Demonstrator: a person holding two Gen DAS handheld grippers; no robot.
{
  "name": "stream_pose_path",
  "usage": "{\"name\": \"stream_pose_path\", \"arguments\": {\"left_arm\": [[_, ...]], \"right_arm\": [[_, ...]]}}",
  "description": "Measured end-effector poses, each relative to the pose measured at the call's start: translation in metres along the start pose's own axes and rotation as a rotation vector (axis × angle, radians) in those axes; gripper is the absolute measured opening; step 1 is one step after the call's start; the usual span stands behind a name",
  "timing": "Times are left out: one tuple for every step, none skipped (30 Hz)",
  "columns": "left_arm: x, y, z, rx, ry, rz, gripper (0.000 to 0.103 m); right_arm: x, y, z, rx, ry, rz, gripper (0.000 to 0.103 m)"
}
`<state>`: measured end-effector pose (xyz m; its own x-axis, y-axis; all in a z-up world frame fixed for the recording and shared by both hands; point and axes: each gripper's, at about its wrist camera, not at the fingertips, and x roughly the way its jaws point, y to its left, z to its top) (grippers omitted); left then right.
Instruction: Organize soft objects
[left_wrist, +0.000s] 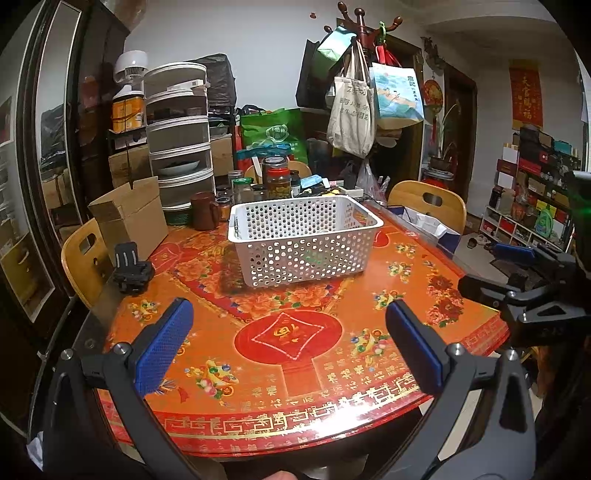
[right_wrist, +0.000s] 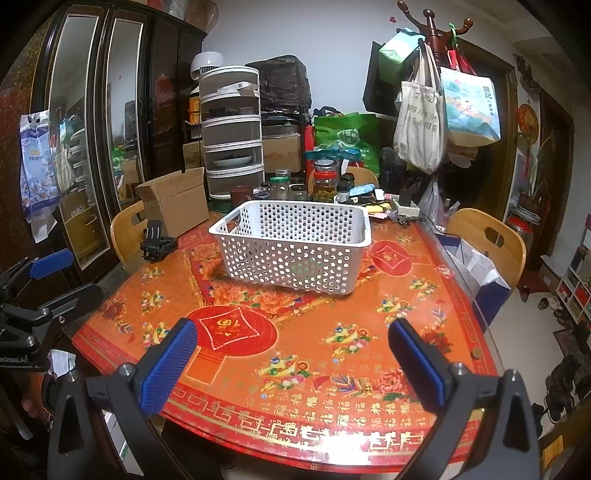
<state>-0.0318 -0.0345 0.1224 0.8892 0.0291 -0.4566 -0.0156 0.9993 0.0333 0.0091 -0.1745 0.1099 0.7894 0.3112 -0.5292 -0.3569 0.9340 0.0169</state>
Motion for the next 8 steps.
{"name": "stream_pose_path", "arguments": {"left_arm": [[0.0001, 0.0007, 0.0006, 0.000, -0.001, 0.002, 0.103], [-0.0010, 0.0002, 0.0014, 0.000, -0.003, 0.002, 0.103], [-0.0021, -0.0037, -0.0010, -0.002, -0.005, 0.001, 0.103], [-0.0059, -0.0020, 0.0020, -0.004, -0.009, 0.002, 0.103], [-0.0076, -0.0007, 0.0034, -0.005, -0.010, 0.003, 0.103], [-0.0089, -0.0024, 0.0027, -0.007, -0.011, 0.003, 0.103], [-0.0087, -0.0006, 0.0037, -0.008, -0.009, 0.002, 0.103], [-0.0088, -0.0002, 0.0036, -0.008, -0.010, 0.003, 0.103]], "right_arm": [[0.0005, -0.0002, -0.0005, 0.000, 0.001, 0.000, 0.103], [0.0003, -0.0003, -0.0017, 0.000, 0.002, 0.000, 0.103], [0.0004, -0.0005, -0.0009, 0.000, 0.002, 0.000, 0.103], [0.0013, -0.0010, -0.0001, 0.000, 0.004, 0.000, 0.103], [0.0013, -0.0010, 0.0000, 0.000, 0.004, 0.000, 0.103], [0.0013, -0.0010, -0.0001, 0.000, 0.004, -0.001, 0.103], [0.0013, -0.0009, 0.0001, 0.000, 0.004, 0.000, 0.103], [0.0009, -0.0011, -0.0011, 0.001, 0.004, 0.000, 0.103]]}}
